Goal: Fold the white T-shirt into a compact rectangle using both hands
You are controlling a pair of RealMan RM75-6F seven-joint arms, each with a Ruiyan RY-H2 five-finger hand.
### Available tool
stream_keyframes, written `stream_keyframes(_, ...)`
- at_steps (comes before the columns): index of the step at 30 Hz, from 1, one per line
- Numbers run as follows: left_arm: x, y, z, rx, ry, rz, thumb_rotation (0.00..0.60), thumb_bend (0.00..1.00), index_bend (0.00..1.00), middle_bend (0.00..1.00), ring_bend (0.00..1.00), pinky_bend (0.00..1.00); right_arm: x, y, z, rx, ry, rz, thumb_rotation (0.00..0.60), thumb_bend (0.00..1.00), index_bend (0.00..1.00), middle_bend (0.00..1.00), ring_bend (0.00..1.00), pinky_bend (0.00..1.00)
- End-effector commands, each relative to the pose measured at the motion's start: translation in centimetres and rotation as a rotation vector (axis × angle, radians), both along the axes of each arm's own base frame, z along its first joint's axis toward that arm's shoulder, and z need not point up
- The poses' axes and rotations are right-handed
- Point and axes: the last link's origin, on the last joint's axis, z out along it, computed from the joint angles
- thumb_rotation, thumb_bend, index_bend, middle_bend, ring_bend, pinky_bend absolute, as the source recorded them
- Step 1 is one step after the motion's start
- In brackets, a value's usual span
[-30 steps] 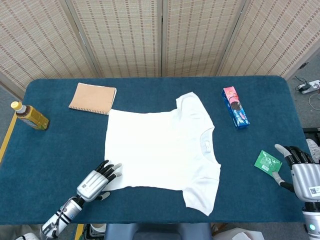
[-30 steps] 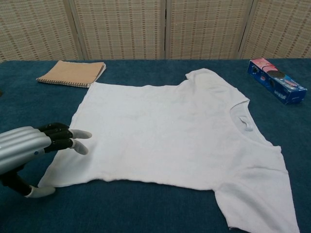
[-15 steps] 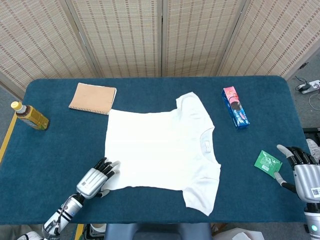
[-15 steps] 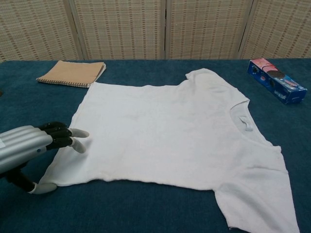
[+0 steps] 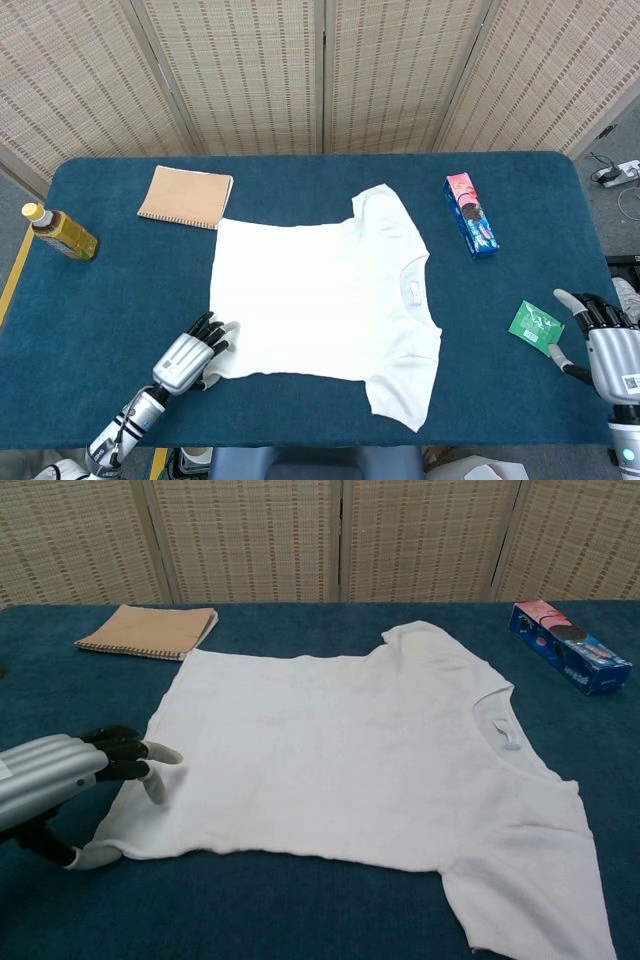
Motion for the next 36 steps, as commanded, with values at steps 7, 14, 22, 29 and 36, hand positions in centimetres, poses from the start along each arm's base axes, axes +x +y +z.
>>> stream_keyframes(7,-0.1,0.1,-0.2,-0.008,-0.013,0.001,0.600,0.43,0.56,0.18,0.17,0.03,0.0,-0.1,0.0,0.001,-0.001,-0.001,0.600,0.21,0.21,0.26,0.18,0.26)
stream_keyframes(14,-0.2,0.1,-0.3,-0.013,-0.015,-0.003,0.600,0.50,0.64,0.19,0.18,0.03,0.0,0.0,0.1,-0.001,-0.001,-0.001,0.600,0.21,0.21,0.26,0.18,0.26)
stream_keyframes(22,-0.3,0.2,-0.3,-0.002,-0.025,-0.001,0.600,0.59,0.73,0.23,0.20,0.03,1.2,-0.3,-0.7,0.066,-0.007,0.061,0.600,0.21,0.23,0.26,0.18,0.26)
stream_keyframes(29,0.1,0.3,0.4,0.006,-0.071,0.005,0.600,0.61,0.73,0.24,0.21,0.03,3.7,-1.1,-3.4,0.272,0.022,0.205,0.600,0.21,0.27,0.26,0.18,0.26)
stream_keyframes(36,0.4,-0.1,0.8,-0.001,-0.076,0.002,0.600,0.61,0.73,0.24,0.21,0.03,5.4,-1.9,-7.1,0.498,0.072,0.351,0.600,0.21,0.31,0.28,0.18,0.26)
